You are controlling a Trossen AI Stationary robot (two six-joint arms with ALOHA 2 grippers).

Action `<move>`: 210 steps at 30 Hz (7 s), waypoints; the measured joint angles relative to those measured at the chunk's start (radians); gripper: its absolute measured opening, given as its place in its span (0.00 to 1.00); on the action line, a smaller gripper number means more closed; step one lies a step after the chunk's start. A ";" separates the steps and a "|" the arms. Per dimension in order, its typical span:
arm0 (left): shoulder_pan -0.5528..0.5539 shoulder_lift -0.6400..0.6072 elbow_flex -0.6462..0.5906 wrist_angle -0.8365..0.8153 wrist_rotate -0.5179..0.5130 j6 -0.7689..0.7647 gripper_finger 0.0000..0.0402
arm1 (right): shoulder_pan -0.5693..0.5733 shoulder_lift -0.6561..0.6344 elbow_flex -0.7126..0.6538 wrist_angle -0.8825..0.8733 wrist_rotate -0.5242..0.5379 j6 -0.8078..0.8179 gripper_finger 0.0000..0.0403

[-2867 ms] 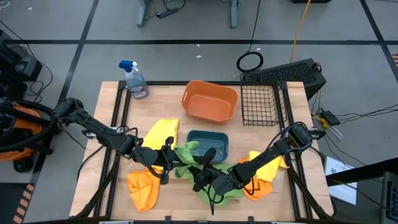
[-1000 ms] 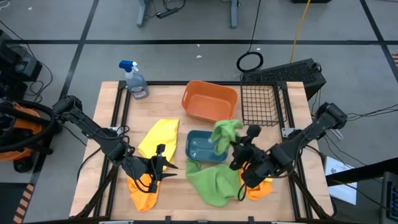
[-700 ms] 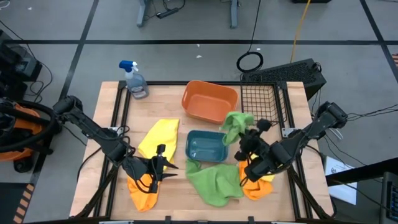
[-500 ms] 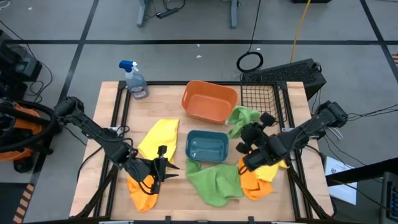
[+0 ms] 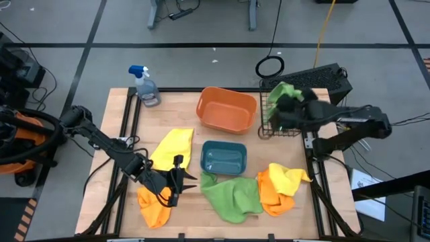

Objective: Sort microfiber towel by color & place in baskets
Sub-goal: Put the top green microfiber towel into the wire basket, then put the green microfiber towel into the wire basket

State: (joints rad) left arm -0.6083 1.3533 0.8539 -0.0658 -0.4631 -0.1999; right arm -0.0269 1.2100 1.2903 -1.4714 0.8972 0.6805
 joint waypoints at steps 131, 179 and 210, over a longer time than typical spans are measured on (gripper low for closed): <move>0.000 0.000 -0.001 0.051 -0.001 -0.004 0.29 | 0.764 0.404 -0.391 1.367 -0.378 0.109 0.67; -0.001 0.001 -0.001 0.058 -0.006 -0.004 0.29 | 0.708 0.908 -0.003 1.106 -0.311 0.327 0.04; -0.003 0.001 -0.001 0.301 0.137 0.183 0.29 | 0.717 0.423 -0.006 1.301 0.066 -0.322 0.02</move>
State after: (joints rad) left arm -0.6109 1.3544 0.8532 0.2349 -0.3264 -0.0173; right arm 0.6903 1.6328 1.2839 -0.1701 0.9631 0.3586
